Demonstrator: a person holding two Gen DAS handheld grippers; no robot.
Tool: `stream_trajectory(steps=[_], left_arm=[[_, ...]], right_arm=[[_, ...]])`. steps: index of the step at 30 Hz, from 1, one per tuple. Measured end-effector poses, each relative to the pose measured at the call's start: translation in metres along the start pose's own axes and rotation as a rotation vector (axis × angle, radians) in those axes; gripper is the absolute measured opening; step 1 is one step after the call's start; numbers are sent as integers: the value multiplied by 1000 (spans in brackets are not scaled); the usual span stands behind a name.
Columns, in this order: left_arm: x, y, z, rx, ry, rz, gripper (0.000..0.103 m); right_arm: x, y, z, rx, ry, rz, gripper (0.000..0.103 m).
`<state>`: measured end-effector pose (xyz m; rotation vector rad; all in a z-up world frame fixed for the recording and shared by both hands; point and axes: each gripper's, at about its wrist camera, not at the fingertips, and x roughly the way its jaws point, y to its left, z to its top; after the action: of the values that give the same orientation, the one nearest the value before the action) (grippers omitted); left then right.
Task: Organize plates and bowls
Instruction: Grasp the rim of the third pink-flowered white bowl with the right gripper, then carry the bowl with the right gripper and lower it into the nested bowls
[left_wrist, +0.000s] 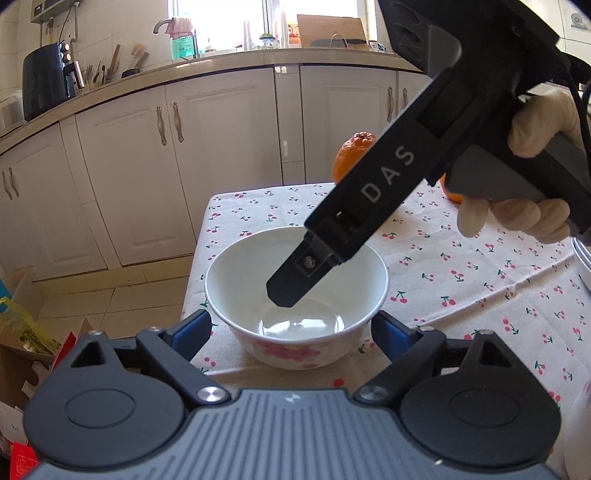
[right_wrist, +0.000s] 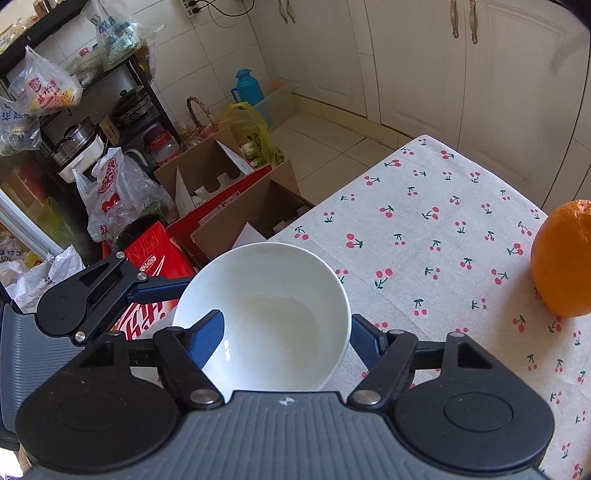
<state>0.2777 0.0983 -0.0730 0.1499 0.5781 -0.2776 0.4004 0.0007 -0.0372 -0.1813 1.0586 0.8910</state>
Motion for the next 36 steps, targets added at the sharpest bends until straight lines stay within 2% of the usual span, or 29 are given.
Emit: stream_trajectory(steps=[2,17,26,36], left_arm=[[0,0,1,0,0,-15,88],[-10,-4,2,11,-7,-13,88],[-45,-23,8,33,-23,-14,88],[-96,-49,9,48,-41,-21,88]], right_arm=[[0,0,0,0,-1,-1,75],[-11,7,-1,6,-10,7,75],[-45,28,-17,-21,-39,2,75],[-89,58,-50,-33,-82,10,75]])
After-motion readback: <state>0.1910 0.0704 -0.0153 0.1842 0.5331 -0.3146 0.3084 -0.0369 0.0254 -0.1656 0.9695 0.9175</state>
